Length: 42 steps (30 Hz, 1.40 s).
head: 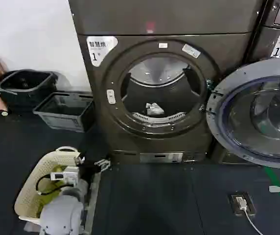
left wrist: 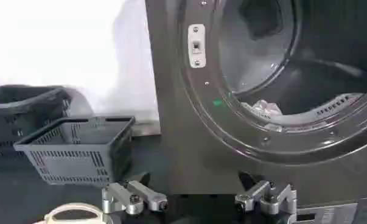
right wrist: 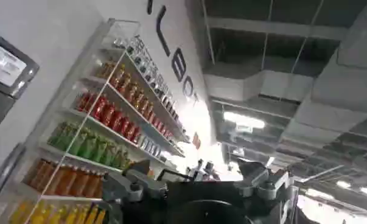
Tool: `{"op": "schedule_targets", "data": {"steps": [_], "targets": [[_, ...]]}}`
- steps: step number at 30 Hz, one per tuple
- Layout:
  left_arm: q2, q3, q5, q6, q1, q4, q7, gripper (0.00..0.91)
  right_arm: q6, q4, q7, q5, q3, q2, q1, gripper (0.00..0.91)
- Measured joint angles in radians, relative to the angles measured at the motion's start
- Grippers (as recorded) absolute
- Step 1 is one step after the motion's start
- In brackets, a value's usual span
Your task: Grasp the clothes from the dryer.
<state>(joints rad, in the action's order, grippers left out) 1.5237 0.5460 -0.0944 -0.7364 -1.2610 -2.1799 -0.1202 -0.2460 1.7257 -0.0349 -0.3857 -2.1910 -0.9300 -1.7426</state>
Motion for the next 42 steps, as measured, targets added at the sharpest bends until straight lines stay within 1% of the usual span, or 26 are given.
{"op": "schedule_targets", "data": {"steps": [7, 13, 42], "targets": [[0.002, -0.001, -0.005, 0.0, -0.004, 0.0, -0.001, 0.907, 0.045, -0.015, -0.007, -0.006, 0.0, -0.001, 0.0, 0.907], [0.005, -0.002, -0.003, 0.0, -0.006, 0.0, -0.001, 0.907, 0.066, -0.016, -0.011, -0.013, -0.003, -0.004, -0.003, 0.907], [0.005, -0.002, -0.004, 0.0, 0.001, 0.0, -0.004, 0.907, 0.055, -0.028, -0.001, -0.023, 0.01, -0.005, 0.005, 0.907]]}}
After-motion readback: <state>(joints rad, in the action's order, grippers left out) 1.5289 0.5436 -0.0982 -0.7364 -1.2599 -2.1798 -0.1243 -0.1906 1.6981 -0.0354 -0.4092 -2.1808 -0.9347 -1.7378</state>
